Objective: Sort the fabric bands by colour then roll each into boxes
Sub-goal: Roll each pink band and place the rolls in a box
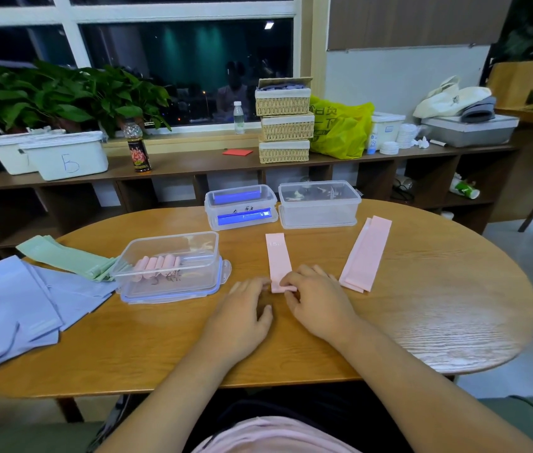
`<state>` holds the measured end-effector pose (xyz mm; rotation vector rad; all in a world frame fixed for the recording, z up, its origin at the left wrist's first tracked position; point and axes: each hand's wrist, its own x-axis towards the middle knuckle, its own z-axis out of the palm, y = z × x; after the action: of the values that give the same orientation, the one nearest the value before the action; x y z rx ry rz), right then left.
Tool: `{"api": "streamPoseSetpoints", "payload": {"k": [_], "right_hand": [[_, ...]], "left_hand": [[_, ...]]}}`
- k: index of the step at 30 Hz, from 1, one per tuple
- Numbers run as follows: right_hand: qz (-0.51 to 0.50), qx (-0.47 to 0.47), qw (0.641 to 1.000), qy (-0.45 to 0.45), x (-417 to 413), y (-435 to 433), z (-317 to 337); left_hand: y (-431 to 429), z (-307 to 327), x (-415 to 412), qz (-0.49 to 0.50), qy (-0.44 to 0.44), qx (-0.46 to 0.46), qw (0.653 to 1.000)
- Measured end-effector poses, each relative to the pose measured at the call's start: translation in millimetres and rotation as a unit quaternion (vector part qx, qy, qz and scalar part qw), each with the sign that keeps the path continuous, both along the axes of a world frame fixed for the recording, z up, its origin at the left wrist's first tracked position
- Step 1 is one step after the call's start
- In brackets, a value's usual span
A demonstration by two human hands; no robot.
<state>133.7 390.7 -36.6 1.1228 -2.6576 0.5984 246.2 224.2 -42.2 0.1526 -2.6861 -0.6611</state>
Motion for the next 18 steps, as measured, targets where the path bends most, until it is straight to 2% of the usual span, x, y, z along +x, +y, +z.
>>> {"api": "streamPoseSetpoints", "payload": {"k": [6, 13, 18], "right_hand": [[0.010, -0.033, 0.999, 0.000, 4, 9, -4], [0.030, -0.051, 0.998, -0.001, 12, 21, -9], [0.031, -0.056, 0.998, -0.003, 11, 22, -7]], "left_hand": [[-2, -2, 1, 0.009, 0.010, -0.001, 1.000], [1, 0, 3, -0.054, 0.003, -0.036, 0.998], [1, 1, 4, -0.063, 0.005, -0.041, 0.997]]}}
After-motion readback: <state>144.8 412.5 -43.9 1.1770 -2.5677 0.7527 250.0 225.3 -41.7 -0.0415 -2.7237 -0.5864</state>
